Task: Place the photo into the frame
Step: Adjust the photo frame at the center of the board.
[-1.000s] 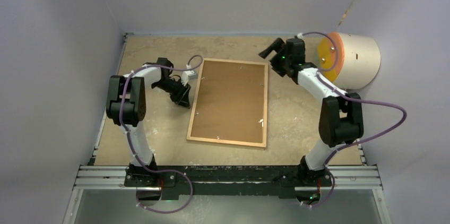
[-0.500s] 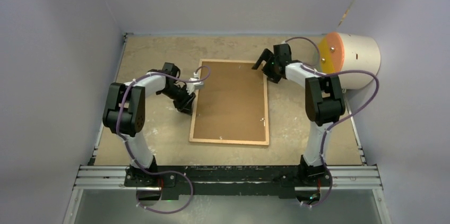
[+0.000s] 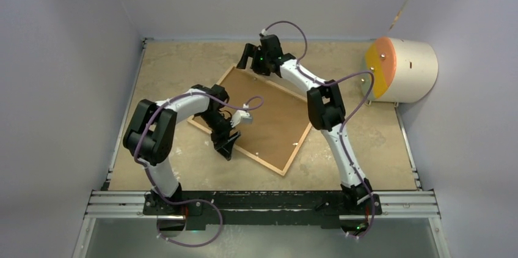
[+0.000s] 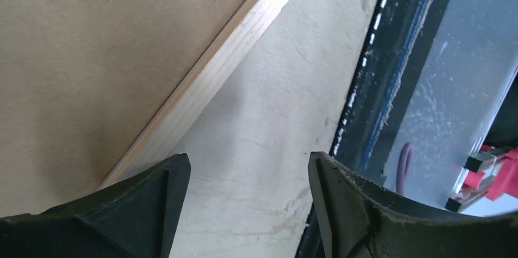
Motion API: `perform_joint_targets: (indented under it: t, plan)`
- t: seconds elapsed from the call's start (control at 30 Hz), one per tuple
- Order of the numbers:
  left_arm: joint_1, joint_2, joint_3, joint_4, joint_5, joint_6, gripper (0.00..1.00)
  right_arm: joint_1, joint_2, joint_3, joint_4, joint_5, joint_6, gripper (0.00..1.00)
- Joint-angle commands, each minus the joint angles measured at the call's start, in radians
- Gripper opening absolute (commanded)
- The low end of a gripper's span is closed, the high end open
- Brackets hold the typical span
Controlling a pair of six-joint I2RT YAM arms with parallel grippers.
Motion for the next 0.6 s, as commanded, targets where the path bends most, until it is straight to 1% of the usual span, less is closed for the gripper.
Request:
perform_joint_targets:
  t: [0.0, 0.13, 0.2, 0.23, 0.3, 0.43, 0.5, 0.57]
  plan:
    - [0.017, -0.076, 0.085, -0.029, 0.003, 0.109, 0.76, 0.028, -0.148, -0.021, -0.159, -0.051, -0.034, 0.99]
    - [0.074, -0.12, 0.179, -0.166, 0.003, 0.189, 0.77, -0.031, -0.363, -0.275, -0.062, 0.063, -0.047, 0.99]
    - [0.146, -0.115, 0.267, -0.188, -0.024, 0.196, 0.77, -0.05, -0.461, -0.37, -0.069, 0.143, -0.051, 0.99]
    - [0.199, -0.105, 0.315, -0.167, -0.034, 0.175, 0.76, -0.06, -0.523, -0.431, -0.068, 0.171, -0.043, 0.99]
    - [0.339, -0.044, 0.429, -0.104, -0.041, 0.125, 0.73, -0.079, -0.621, -0.562, -0.052, 0.2, -0.025, 0.99]
    - [0.473, 0.124, 0.579, 0.018, -0.14, -0.023, 0.67, -0.112, -0.813, -0.846, -0.046, 0.184, 0.02, 0.99]
    - [0.516, 0.193, 0.612, 0.064, -0.137, -0.063, 0.65, -0.13, -0.918, -0.994, -0.042, 0.167, 0.037, 0.99]
    - [0.537, 0.242, 0.618, 0.087, -0.136, -0.073, 0.63, -0.148, -1.024, -1.155, -0.037, 0.138, 0.053, 0.99]
